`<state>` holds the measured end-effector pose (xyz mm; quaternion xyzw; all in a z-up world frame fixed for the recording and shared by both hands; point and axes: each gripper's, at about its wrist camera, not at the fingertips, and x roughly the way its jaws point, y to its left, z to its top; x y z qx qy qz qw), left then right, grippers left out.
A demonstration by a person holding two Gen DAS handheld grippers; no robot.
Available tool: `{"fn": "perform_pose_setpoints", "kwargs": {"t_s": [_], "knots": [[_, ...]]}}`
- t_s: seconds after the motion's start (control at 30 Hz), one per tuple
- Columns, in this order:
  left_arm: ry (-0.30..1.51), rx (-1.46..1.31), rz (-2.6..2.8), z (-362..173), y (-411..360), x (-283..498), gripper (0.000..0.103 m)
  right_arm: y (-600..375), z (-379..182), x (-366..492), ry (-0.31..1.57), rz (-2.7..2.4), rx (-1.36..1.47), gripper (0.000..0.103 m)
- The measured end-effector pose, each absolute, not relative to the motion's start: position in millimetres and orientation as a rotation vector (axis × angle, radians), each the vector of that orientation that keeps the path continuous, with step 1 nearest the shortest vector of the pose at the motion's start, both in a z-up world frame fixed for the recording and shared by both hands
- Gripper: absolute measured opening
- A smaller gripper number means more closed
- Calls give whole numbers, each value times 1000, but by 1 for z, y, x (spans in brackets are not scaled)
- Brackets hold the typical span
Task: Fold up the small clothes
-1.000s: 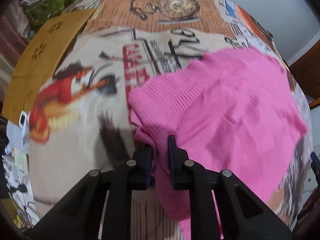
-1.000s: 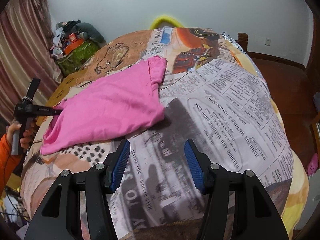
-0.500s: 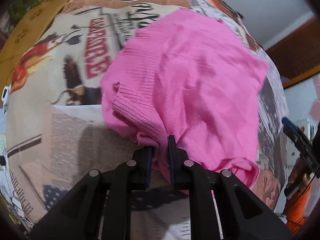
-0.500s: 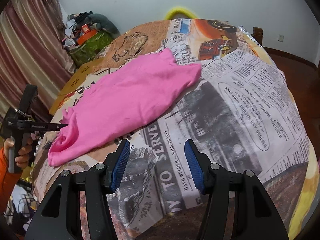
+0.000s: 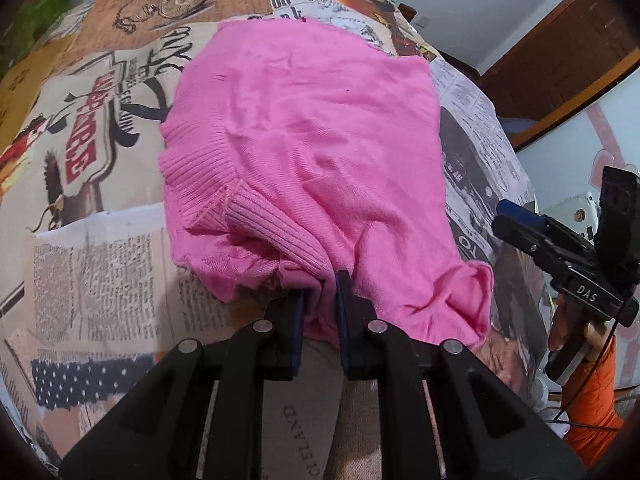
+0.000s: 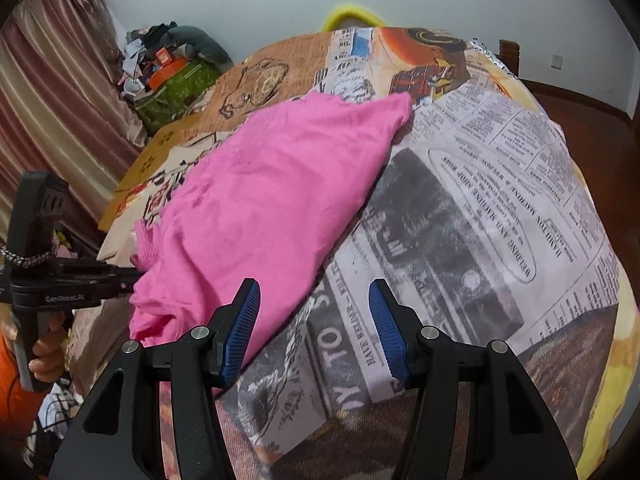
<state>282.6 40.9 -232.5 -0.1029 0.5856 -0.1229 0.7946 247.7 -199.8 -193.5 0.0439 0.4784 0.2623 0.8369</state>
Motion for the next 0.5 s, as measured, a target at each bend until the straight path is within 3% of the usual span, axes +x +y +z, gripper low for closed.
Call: {"fn": "perform_pose_setpoints", "kwargs": {"t_s": [0.37,0.5], "knots": [[1209,-270,-157,-226,98,241,15,-171,-204,237,1052,605,31,53],[1190,-195,-118,-220,100,235,25,-157,-217,235,1093,623,-18,53]]}}
